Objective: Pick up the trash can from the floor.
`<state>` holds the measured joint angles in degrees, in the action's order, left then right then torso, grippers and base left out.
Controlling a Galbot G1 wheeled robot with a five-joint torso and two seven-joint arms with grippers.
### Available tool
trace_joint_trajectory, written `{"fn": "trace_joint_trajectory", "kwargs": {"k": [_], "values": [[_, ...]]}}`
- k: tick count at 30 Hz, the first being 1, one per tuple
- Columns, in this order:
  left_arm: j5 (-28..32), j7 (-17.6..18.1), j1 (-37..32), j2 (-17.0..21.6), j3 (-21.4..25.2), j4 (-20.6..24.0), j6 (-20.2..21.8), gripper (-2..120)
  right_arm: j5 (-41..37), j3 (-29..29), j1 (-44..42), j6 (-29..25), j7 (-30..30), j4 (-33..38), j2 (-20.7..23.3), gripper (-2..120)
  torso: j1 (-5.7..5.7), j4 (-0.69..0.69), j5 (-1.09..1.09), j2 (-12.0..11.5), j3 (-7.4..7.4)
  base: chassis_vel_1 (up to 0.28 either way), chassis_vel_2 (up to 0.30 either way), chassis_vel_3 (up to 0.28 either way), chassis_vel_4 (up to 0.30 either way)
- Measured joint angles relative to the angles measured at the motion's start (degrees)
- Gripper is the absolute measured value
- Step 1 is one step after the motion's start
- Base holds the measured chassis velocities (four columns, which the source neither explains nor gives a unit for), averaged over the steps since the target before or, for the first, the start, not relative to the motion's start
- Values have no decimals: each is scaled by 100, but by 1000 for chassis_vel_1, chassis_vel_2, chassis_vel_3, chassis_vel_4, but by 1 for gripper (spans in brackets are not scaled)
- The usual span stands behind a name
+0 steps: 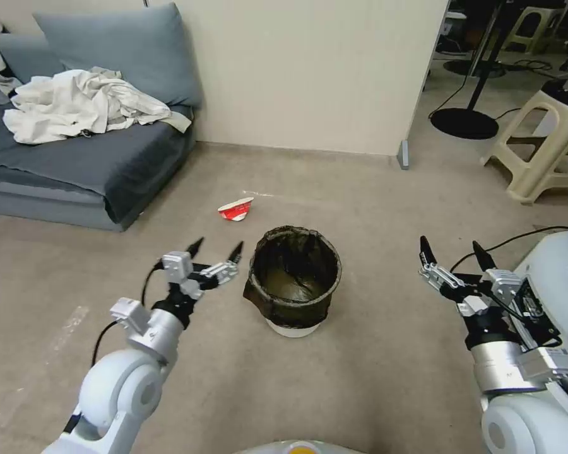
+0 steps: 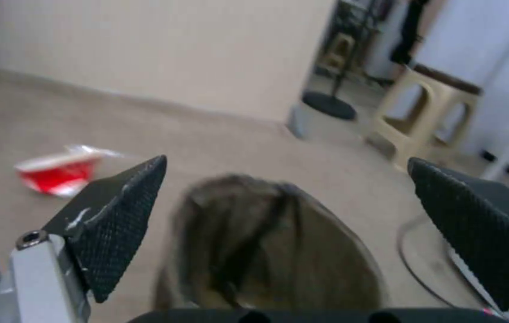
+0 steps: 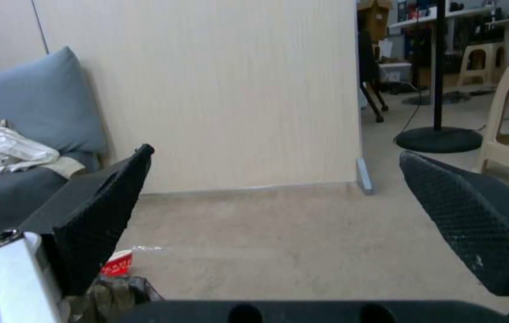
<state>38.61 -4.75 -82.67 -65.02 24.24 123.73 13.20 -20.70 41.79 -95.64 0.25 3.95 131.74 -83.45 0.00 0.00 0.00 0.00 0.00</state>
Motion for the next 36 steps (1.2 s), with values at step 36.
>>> {"fn": "trace_joint_trajectory", "kwargs": {"k": [36], "values": [[320, 2454, 1760, 347, -1356, -813, 1702, 100, 148, -5, 21, 30, 29, -39, -141, 100, 0, 0, 0, 0, 0, 0, 0, 0, 0]]}}
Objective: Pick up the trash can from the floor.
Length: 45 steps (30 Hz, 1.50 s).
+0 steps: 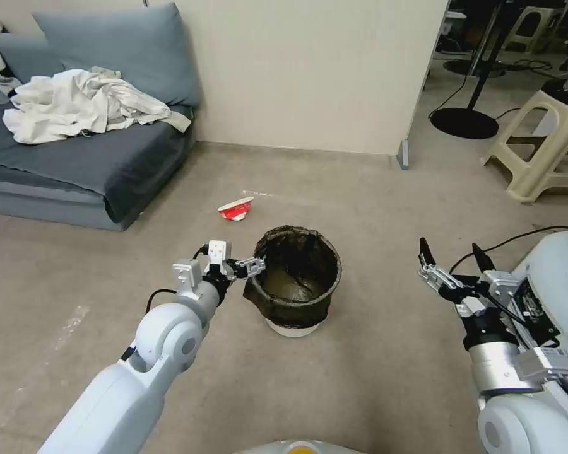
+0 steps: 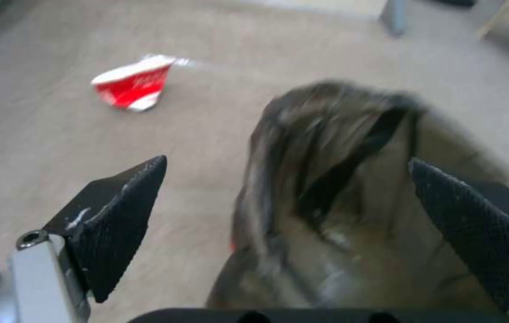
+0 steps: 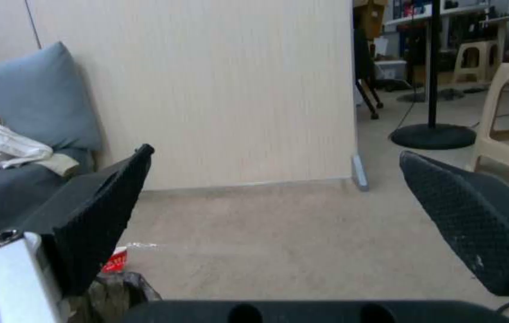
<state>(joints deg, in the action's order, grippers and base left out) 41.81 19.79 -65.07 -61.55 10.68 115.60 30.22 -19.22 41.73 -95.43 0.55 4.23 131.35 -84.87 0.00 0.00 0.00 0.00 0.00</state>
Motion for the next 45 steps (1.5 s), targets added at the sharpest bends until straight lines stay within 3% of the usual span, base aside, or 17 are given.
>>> {"fn": "trace_joint_trajectory", "kwargs": {"k": [8, 25, 35, 45], "values": [[-121, 656, 278, -160, -443, -262, 537, 100, -48, 16, 22, -7, 0, -34, 55, 100, 0, 0, 0, 0, 0, 0, 0, 0, 0], [344, 1369, 917, -303, -1045, -585, 1092, 100, -193, 33, 79, -13, -13, -94, 168, 100, 0, 0, -1, 0, 1, 0, 0, 0, 0], [635, 1668, 1545, -468, -1459, -1082, 1167, 100, -286, 67, 156, -15, -33, -188, 216, 100, 0, 0, 0, 0, 0, 0, 0, 0, 0], [676, 1716, 1858, -491, -1630, -1456, 1166, 100, -333, 92, 220, -15, -38, -277, 234, 100, 0, 0, 0, 0, 0, 0, 0, 0, 0]]}}
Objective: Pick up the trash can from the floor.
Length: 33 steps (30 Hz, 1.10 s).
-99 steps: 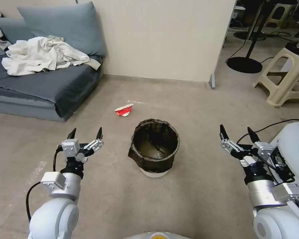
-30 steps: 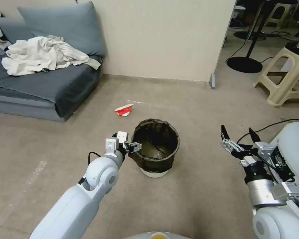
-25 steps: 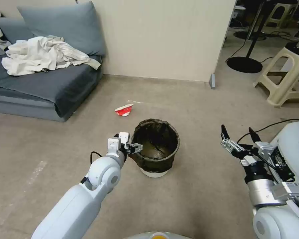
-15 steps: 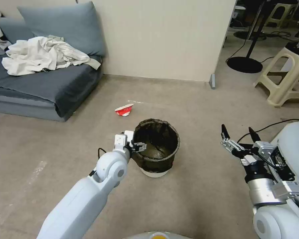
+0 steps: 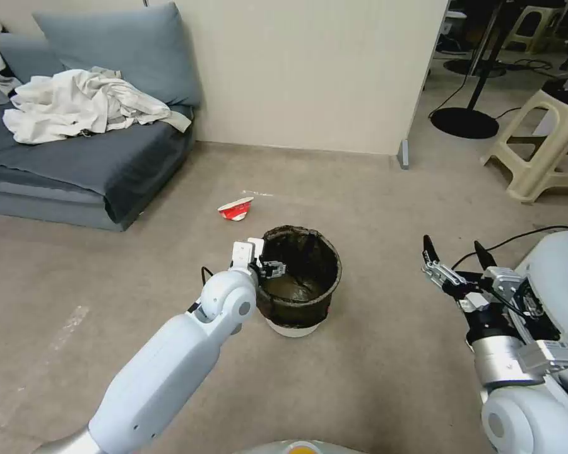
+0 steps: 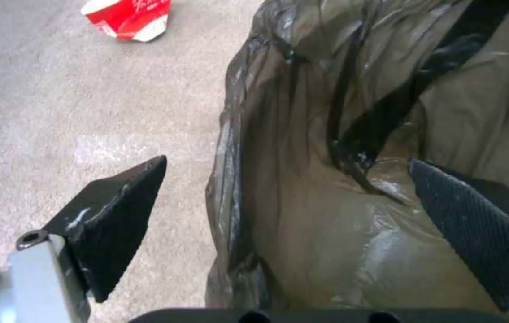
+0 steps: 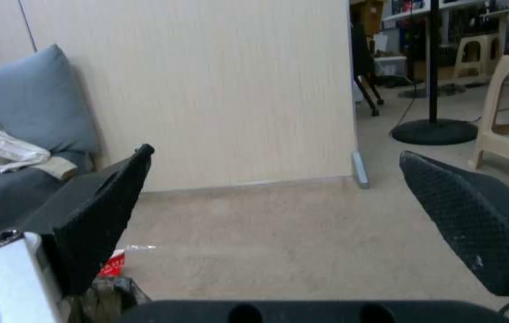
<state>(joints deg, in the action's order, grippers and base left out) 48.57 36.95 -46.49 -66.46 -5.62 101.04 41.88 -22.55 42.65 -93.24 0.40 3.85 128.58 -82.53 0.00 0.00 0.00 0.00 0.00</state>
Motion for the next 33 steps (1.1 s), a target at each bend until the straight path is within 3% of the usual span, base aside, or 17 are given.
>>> {"fn": "trace_joint_trajectory", "kwargs": {"k": [13, 30, 33], "values": [[-28, 11, 258, 20, -256, -522, -19, 100, -6, 0, 38, 0, -5, -44, -3, 100, -1, 0, 0, 0, 0, 0, 0, 0, 0], [117, 162, 251, 129, -337, -572, 1, 98, -2, 7, -29, -5, -6, 35, -31, 100, -1, 0, 0, 0, 0, 0, 0, 0, 0], [173, 202, 253, 135, -355, -570, 2, 93, -1, 7, -32, -6, -6, 37, -37, 100, -1, 0, 0, 0, 0, 0, 0, 0, 0]]}}
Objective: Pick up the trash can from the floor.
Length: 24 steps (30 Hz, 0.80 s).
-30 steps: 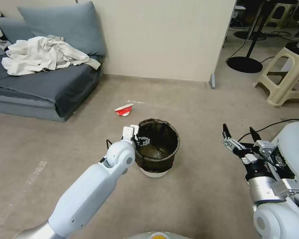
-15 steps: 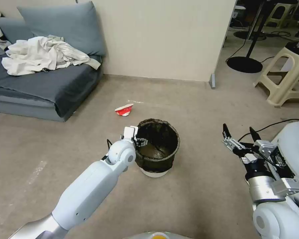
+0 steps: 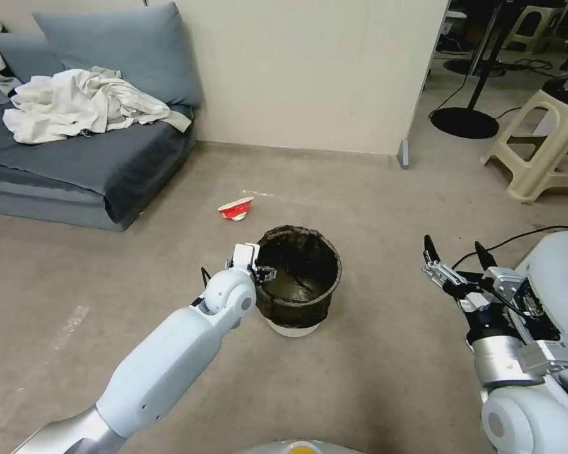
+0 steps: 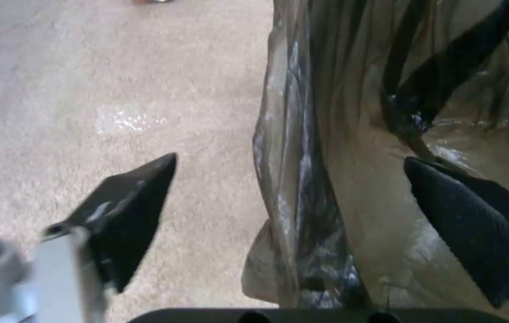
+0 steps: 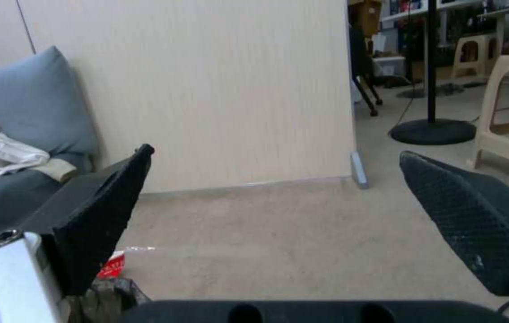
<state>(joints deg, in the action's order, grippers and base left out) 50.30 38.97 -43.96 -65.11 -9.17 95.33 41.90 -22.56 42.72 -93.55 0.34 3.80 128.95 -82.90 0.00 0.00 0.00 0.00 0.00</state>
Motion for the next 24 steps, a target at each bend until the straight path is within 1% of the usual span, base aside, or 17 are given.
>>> {"fn": "trace_joint_trajectory", "kwargs": {"k": [2, 3, 4, 7, 8, 9, 11, 12, 14, 15, 16, 17, 18, 20, 24], "values": [[20, 19, 4, 4, -11, 0, 0, 85, 0, 0, -2, -1, 0, 2, -3, 100, 0, 0, 0, 0, 0, 0, 0, 0, 0], [20, 19, 4, 4, -11, 0, 0, 85, 0, 0, -2, -1, 0, 2, -3, 100, 0, 0, 0, 0, 0, 0, 0, 0, 0], [38, 34, 8, 5, -26, -8, 1, 75, 2, 0, -5, -2, 0, 3, -9, 100, 0, 0, 0, 0, 0, 0, 0, 0, 0], [99, 77, 16, 1, -51, -37, 2, 66, 5, 0, -11, -6, 0, 3, -18, 100, 0, 0, 0, 0, 0, 0, 0, 0, 0], [99, 77, 16, 1, -51, -37, 2, 66, 5, 0, -11, -6, 0, 3, -18, 100, 0, 0, 0, 0, 0, 0, 0, 0, 0], [109, 85, 19, -1, -56, -45, 2, 58, 5, 0, -12, -7, 0, 3, -19, 100, 0, 0, 0, 0, 0, 0, 0, 0, 0], [123, 102, 27, -9, -70, -71, 3, 53, 6, 1, -15, -11, 0, 3, -20, 100, 0, 0, 0, 0, 0, 0, 0, 0, 0], [123, 102, 27, -9, -70, -71, 3, 53, 6, 1, -15, -11, 0, 3, -20, 100, 0, 0, 0, 0, 0, 0, 0, 0, 0], [132, 120, 36, -18, -81, -99, 3, 43, 6, 5, -17, -16, 0, 3, -20, 100, 0, 0, 0, 0, 0, 0, 0, 0, 0], [136, 130, 42, -27, -92, -116, 3, 35, 7, 8, -20, -19, 0, 3, -21, 100, 0, 0, 0, 0, 0, 0, 0, 0, 0], [136, 140, 44, -32, -97, -129, 3, 30, 7, 9, -21, -21, 0, 3, -23, 100, 0, 0, -1, 0, 0, 0, 0, 0, 0], [136, 140, 44, -32, -97, -129, 3, 30, 7, 9, -21, -21, 0, 3, -23, 100, 0, 0, -1, 0, 0, 0, 0, 0, 0], [135, 152, 43, -38, -105, -144, 3, 26, 8, 9, -22, -24, 0, 2, -28, 100, 0, 0, -1, 0, 0, 0, 0, 0, 0], [128, 176, 41, -49, -111, -164, 4, 21, 9, 9, -23, -29, 0, -7, -30, 100, 0, 0, -1, 0, 0, 0, 0, 0, 0], [125, 202, 38, -75, -99, -220, 2, 20, 11, 6, -19, -33, 0, -22, -37, 100, 0, 0, -1, 0, 1, 0, 0, 0, 0]]}}
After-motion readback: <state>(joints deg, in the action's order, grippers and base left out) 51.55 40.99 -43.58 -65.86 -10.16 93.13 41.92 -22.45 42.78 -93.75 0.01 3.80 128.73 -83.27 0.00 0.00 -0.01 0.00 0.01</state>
